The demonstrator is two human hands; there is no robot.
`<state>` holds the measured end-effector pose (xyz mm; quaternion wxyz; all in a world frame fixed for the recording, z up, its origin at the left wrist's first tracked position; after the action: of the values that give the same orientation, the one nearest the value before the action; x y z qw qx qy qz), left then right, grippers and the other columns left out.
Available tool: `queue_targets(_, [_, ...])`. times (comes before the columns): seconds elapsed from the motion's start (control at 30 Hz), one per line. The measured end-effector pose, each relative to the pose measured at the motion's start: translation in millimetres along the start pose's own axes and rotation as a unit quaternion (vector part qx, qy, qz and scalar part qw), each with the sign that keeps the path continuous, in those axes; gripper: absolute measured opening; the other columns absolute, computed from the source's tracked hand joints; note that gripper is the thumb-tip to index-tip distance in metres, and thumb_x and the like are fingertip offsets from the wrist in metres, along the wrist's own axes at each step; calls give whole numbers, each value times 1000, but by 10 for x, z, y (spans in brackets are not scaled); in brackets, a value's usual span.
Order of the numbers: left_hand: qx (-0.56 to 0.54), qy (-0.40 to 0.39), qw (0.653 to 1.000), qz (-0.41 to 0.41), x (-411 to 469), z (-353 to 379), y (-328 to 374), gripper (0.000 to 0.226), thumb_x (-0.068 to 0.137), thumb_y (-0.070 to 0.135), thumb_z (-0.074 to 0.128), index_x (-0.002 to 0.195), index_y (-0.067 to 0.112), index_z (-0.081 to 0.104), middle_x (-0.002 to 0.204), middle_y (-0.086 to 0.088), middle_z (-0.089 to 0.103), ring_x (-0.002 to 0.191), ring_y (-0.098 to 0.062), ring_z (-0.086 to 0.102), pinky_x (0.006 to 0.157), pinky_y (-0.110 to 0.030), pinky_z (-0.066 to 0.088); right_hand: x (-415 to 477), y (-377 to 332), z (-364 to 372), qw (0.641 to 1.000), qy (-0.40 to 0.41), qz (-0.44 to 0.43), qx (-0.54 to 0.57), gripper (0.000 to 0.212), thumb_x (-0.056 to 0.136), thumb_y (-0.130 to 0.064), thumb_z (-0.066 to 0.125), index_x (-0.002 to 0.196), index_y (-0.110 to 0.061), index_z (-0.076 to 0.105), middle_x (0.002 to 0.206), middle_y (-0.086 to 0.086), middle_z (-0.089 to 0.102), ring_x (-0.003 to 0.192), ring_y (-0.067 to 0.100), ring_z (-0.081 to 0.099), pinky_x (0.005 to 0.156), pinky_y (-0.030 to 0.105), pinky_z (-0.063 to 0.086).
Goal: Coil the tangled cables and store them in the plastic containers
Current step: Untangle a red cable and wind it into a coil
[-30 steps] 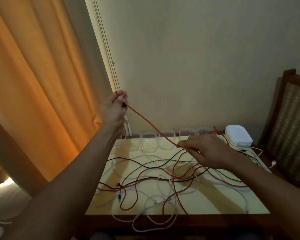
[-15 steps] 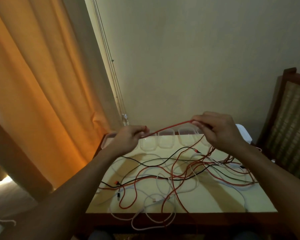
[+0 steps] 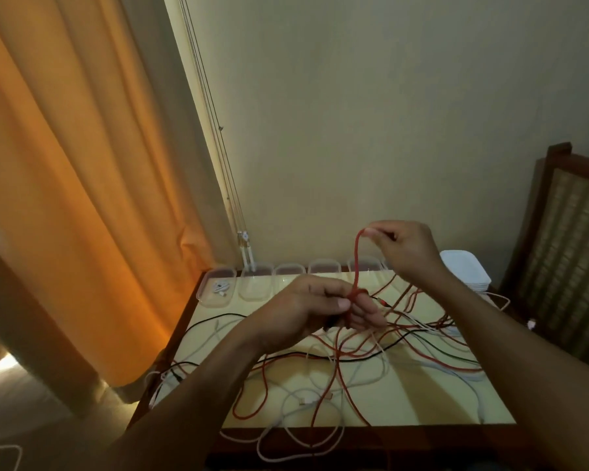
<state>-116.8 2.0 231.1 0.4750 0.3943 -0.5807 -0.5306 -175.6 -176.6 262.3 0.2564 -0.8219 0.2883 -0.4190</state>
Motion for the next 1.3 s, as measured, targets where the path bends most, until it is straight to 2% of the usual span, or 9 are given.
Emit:
queue_targets(0.13, [-166,84,974,128,-74,-195,402,34,94,-2,42,119,-11,62,118,-28,69,115,-36,67,101,-39,54,-412,-13,338,996,-92,-19,8,17,97,-22,67,89,-33,78,65,-23,65,63,-6,58,61,19,42])
queue_targets(0.3, [-104,226,947,203,-148,-643,687,34,105,-6,36,132,-7,55,136,-24,63,132,-35,58,114,-44,44,-849,-425,260,994,-70,-83,20,13,96,-23,68,101,-24,80,84,-13,75,79,-2,66,71,17,48])
queue_targets(0.47, [167,360,903,167,-259,-848,795,34,104,1,48,129,17,67,131,0,70,129,-13,61,111,-44,48,-982,-834,-44,989,-37,-142,-28,16,98,-28,62,99,-23,77,74,-12,69,69,4,62,63,23,47])
queue_targets(0.63, [471,314,819,94,-234,-571,746,33,106,11,50,134,20,65,132,8,68,122,3,56,100,-2,36,-914,-1107,-415,982,0,-170,-80,13,93,-26,66,98,-20,77,82,-15,68,72,2,60,66,21,50])
queue_targets(0.77, [560,238,793,40,-111,-437,581,25,104,12,48,118,22,66,111,1,71,101,-17,65,89,-35,54,-771,-1258,-521,971,11,-206,-122,14,91,-29,68,94,-19,77,83,-10,70,71,7,60,66,33,54])
queue_targets(0.87, [548,205,811,-8,-68,-402,466,24,102,9,49,113,20,68,106,0,72,98,-20,65,87,-43,54,-692,-1366,-536,959,5,-235,-160,20,91,-38,65,93,-22,76,82,-9,67,67,11,59,60,38,53])
queue_targets(1.03, [375,142,913,-69,-170,-193,373,29,101,0,48,111,12,72,100,-2,77,97,-7,67,87,-25,50,-599,-1410,-718,957,30,-255,-135,32,87,-50,65,93,-22,78,79,-7,63,64,12,55,58,34,49])
queue_targets(1.1, [293,109,948,-54,-227,-3,396,29,98,-4,46,113,4,70,101,-13,76,94,-15,66,81,-27,46,-598,-1378,-753,961,43,-250,-113,30,87,-48,66,95,-22,79,78,-7,62,65,11,55,58,32,48])
queue_targets(1.3, [-33,55,995,77,-415,473,609,31,89,-1,44,114,-4,62,99,-19,72,105,-37,68,107,-51,45,-879,-1142,-566,988,9,-153,20,11,91,-19,73,99,-21,80,78,-8,70,71,4,63,68,21,47])
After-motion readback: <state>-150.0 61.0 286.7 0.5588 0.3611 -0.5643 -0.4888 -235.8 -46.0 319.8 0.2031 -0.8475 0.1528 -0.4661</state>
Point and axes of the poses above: each hand's wrist, its own x-axis towards the middle knuckle, its own z-axis out of the palm, y = z × x, the point moved 10 cm from there along x, towards the middle knuckle
